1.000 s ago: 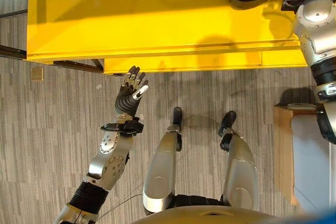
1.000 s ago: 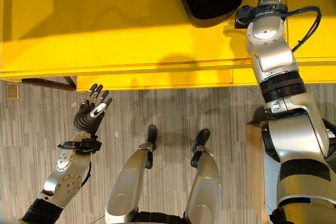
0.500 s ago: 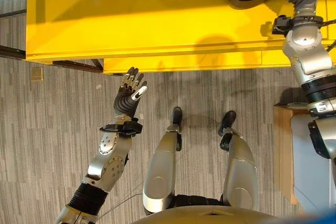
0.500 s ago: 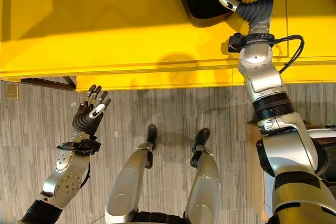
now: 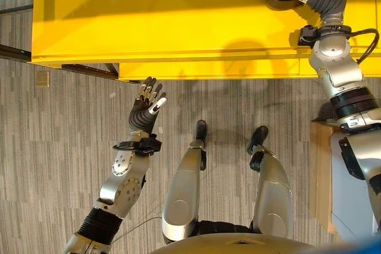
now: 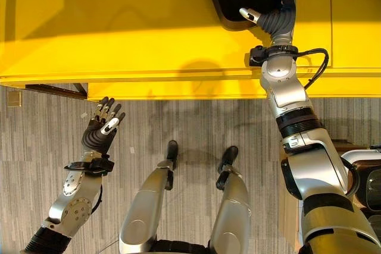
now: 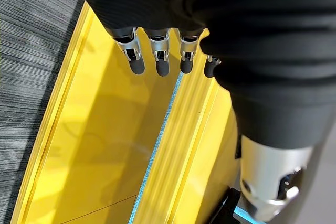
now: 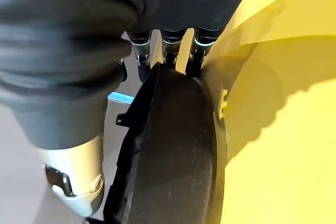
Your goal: Move parts from the plastic box to the shelf.
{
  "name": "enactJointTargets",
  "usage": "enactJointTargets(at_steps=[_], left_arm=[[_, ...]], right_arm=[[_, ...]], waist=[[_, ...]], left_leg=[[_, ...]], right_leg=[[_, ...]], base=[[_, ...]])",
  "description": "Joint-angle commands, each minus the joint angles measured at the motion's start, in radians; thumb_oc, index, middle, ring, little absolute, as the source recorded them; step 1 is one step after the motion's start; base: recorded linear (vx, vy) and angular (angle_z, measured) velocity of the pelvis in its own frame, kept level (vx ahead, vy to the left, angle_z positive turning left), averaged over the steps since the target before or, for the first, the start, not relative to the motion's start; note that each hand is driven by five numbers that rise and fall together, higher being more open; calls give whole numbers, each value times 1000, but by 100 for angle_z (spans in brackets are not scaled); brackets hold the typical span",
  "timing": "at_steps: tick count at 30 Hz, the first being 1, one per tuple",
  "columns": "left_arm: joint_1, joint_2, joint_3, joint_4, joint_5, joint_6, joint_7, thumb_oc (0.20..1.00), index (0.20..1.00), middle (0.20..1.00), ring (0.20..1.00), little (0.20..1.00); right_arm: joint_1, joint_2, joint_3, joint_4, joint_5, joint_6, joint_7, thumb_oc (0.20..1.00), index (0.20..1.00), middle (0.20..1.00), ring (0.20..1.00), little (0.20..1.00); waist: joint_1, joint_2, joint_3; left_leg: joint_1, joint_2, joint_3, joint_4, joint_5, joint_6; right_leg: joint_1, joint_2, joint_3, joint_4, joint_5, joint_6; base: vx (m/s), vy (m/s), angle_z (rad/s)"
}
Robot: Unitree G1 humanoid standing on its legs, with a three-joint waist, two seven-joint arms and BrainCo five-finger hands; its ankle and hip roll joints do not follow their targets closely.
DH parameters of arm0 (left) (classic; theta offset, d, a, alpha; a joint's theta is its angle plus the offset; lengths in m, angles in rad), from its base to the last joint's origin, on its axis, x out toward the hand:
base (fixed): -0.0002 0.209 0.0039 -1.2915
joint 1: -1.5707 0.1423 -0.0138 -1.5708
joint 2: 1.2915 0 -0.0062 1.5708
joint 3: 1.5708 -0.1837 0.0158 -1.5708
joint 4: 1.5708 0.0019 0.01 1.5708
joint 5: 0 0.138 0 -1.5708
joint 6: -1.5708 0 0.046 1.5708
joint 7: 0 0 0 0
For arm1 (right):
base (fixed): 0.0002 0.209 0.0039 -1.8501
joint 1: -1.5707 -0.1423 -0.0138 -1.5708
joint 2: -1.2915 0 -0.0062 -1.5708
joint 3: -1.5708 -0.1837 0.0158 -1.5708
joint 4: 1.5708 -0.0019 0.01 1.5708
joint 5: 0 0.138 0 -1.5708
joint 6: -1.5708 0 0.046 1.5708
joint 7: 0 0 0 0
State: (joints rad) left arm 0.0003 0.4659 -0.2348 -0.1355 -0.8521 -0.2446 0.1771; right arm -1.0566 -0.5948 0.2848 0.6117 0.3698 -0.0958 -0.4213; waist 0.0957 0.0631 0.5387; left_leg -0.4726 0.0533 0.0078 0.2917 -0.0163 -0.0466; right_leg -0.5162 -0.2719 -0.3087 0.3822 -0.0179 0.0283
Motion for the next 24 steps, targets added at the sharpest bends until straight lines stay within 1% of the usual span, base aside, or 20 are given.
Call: enactJointTargets(at_steps=[1, 5, 6, 11, 24], left_arm=[[70, 14, 21, -102, 20, -43, 9, 1000, 1000, 1000, 1000, 1000], [70, 11, 19, -102, 19, -42, 12, 1000, 1000, 1000, 1000, 1000], [72, 6, 24, -97, 18, -42, 18, 1000, 1000, 1000, 1000, 1000], [72, 3, 24, -95, 19, -39, 20, 1000, 1000, 1000, 1000, 1000], [73, 3, 28, -94, 32, -37, 22, 1000, 1000, 1000, 1000, 1000]], right_arm=[[-19, -2, 8, -13, 19, -40, 2, 1000, 1000, 1000, 1000, 1000], [0, 20, 2, -24, 31, -42, 3, 1000, 1000, 1000, 1000, 1000], [17, 49, -6, -32, 44, -44, 5, 1000, 1000, 1000, 1000, 1000], [39, 74, -7, -53, 55, -48, 12, 1000, 1000, 1000, 1000, 1000], [90, 105, -8, -94, 43, -42, 26, 1000, 1000, 1000, 1000, 1000]], waist=[[9, -9, -19], [8, -11, -19], [9, -10, -19], [9, -11, -19], [11, -13, -19]], left_leg=[[-35, 40, -8, 23, 4, -27], [-39, 38, -7, 26, 2, -26], [-40, 39, -7, 27, 1, -25], [-40, 39, -6, 27, 1, -25], [-50, 38, -10, 39, 0, -23]], right_leg=[[63, -33, 46, 84, -106, 92], [60, -32, 46, 86, -105, 92], [56, -33, 49, 88, -105, 91], [56, -34, 49, 90, -106, 91], [53, -37, 47, 95, -106, 90]], base=[[0, 0, 0], [0, 0, 0], [0, 0, 0], [0, 0, 0], [0, 0, 0]])
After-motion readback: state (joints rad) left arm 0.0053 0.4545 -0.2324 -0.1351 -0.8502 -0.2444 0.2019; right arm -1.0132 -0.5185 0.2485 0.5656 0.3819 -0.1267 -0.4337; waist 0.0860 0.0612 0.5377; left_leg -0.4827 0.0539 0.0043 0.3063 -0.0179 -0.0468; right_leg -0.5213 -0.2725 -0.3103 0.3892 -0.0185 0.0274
